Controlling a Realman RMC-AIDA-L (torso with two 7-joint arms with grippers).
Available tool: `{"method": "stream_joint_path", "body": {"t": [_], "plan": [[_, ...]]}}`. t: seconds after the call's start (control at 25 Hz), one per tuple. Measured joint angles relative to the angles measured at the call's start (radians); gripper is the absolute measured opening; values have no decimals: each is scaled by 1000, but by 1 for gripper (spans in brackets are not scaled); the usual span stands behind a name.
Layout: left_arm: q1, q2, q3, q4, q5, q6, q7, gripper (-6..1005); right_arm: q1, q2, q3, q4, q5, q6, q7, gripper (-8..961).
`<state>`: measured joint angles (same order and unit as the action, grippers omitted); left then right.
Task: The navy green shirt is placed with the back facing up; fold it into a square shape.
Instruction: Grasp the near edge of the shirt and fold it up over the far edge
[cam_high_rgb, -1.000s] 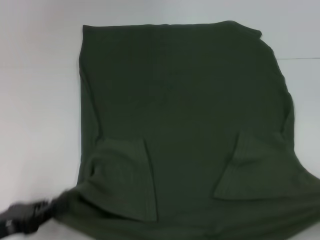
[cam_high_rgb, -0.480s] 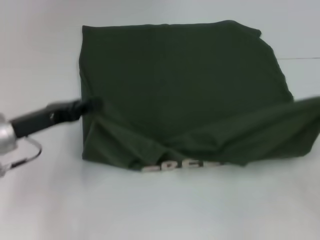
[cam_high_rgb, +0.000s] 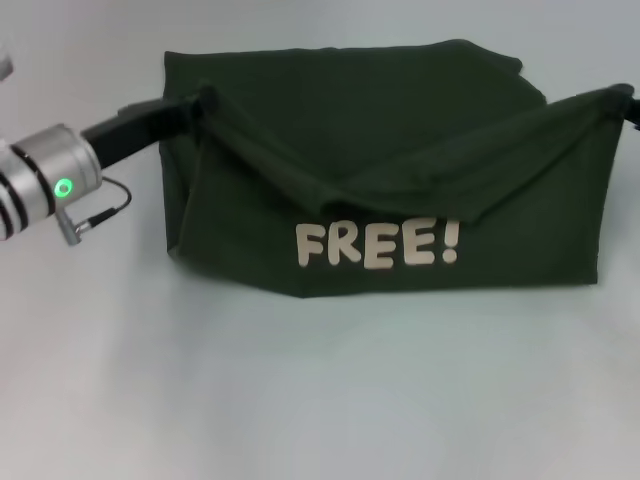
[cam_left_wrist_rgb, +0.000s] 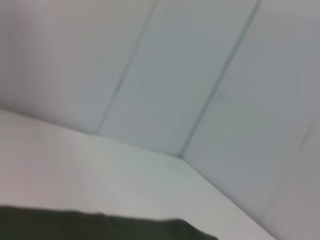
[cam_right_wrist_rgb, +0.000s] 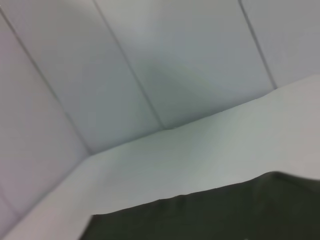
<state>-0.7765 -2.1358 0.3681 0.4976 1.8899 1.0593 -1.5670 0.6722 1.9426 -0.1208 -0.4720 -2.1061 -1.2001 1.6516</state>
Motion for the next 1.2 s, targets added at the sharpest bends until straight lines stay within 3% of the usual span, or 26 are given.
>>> {"method": "stream_joint_path", "body": {"t": [0.4, 0.68, 0.92, 1.2], "plan": [[-83, -27, 0, -119, -205, -206, 287, 53, 123, 22, -9, 121, 27, 349, -167, 15], [-122, -32, -7, -253, -351, -324, 556, 71, 140, 63, -11, 195, 123, 518, -337, 14], [-122, -34, -8, -297, -417, -341, 659, 87, 138, 94, -11, 203, 166, 567, -415, 14], [-119, -34, 11, -302, -405, -342, 661, 105, 130, 101, -10, 204, 170, 557, -410, 15]]}}
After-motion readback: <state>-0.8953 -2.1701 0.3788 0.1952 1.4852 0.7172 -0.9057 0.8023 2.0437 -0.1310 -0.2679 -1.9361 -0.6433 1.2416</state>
